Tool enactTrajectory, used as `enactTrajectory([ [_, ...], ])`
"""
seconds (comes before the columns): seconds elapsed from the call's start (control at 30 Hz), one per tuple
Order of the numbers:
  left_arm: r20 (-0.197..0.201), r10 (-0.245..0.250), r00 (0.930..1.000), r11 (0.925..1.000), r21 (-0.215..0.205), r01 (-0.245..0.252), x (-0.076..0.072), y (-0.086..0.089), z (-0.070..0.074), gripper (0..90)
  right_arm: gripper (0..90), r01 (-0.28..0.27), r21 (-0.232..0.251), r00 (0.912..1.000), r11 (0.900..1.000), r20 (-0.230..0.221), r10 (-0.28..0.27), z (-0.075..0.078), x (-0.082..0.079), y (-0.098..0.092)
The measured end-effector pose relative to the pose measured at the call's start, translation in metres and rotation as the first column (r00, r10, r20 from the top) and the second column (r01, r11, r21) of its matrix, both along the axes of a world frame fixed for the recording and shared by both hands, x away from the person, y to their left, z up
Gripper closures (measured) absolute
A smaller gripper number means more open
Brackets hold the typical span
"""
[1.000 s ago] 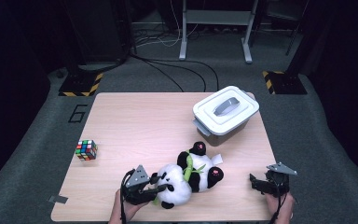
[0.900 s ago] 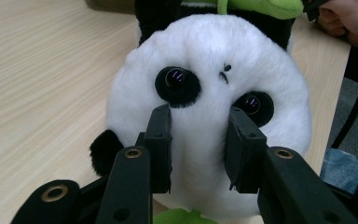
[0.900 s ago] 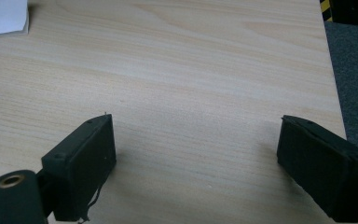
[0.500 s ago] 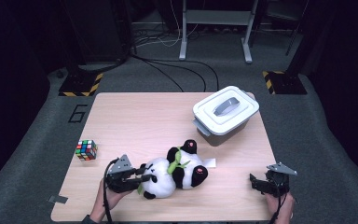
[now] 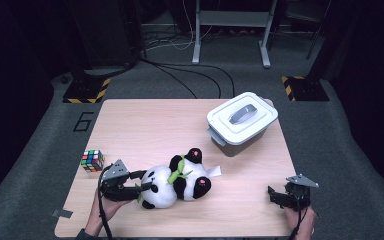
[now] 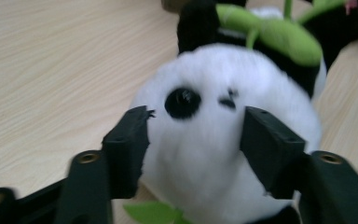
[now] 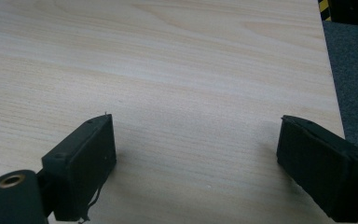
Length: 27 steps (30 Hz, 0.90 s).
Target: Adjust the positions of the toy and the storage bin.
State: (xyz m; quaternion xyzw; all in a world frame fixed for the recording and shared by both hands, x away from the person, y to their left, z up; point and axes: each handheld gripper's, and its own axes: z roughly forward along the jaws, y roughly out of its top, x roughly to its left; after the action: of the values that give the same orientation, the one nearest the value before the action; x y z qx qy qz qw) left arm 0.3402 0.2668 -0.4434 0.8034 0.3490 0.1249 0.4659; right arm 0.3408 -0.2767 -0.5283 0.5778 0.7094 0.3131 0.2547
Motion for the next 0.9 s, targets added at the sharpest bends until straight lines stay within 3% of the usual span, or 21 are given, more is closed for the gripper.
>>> enactTrajectory([
  [0.13,0.025,0.01,0.9996,0.9994,-0.033,-0.009,-0.005,-0.02,0.012,31.2,10.9,0.0,0.0,1.0,1.0,0.0,0.0,0.0,0.0,0.0],
  [0.17,0.025,0.007,0.9997,0.9995,-0.031,-0.007,-0.006,-0.038,0.017,30.3,10.9,0.0,0.0,1.0,1.0,0.0,0.0,0.0,0.0,0.0],
  [0.23,0.022,0.005,0.9998,0.9995,-0.03,-0.004,-0.006,-0.046,0.019,29.0,10.9,0.0,0.0,1.0,1.0,0.0,0.0,0.0,0.0,0.0],
  [0.27,0.018,0.004,0.9998,0.9991,-0.043,-0.003,-0.005,-0.062,0.021,28.6,10.9,0.0,0.0,1.0,1.0,0.0,0.0,0.0,0.0,0.0],
  [0.37,0.012,0.005,0.9999,0.9998,-0.02,-0.004,-0.002,-0.084,0.022,28.6,10.9,-0.001,0.0,1.0,1.0,0.0,0.001,0.0,0.0,0.0],
  [0.5,-0.005,0.017,0.9998,0.9986,0.05,-0.017,0.003,-0.107,0.014,33.1,10.9,-0.002,-0.001,1.0,1.0,0.0,0.002,0.0,0.0,0.0],
  [0.57,-0.007,0.015,0.9999,0.9971,0.074,-0.014,0.004,-0.11,0.01,44.9,10.9,-0.001,0.001,1.0,1.0,0.0,0.001,0.0,0.0,0.0],
  [0.6,-0.002,0.017,0.9998,0.9956,0.092,-0.017,0.005,-0.113,0.004,44.9,10.9,-0.001,0.001,1.0,1.0,0.0,0.001,0.0,0.0,0.0],
  [0.7,0.044,0.019,0.9988,0.9941,0.106,-0.023,0.003,-0.11,-0.002,61.2,10.9,-0.001,0.001,1.0,1.0,0.0,0.001,0.0,0.0,0.0],
  [0.8,0.073,-0.01,0.9973,0.9913,0.132,0.001,0.001,-0.108,-0.002,66.7,10.9,-0.001,0.001,1.0,1.0,0.0,0.001,0.0,0.0,0.0],
  [0.9,0.075,-0.026,0.9968,0.9901,0.139,0.015,0.002,-0.105,-0.001,68.3,10.9,-0.001,0.001,1.0,1.0,0.0,0.001,0.0,0.0,0.0],
])
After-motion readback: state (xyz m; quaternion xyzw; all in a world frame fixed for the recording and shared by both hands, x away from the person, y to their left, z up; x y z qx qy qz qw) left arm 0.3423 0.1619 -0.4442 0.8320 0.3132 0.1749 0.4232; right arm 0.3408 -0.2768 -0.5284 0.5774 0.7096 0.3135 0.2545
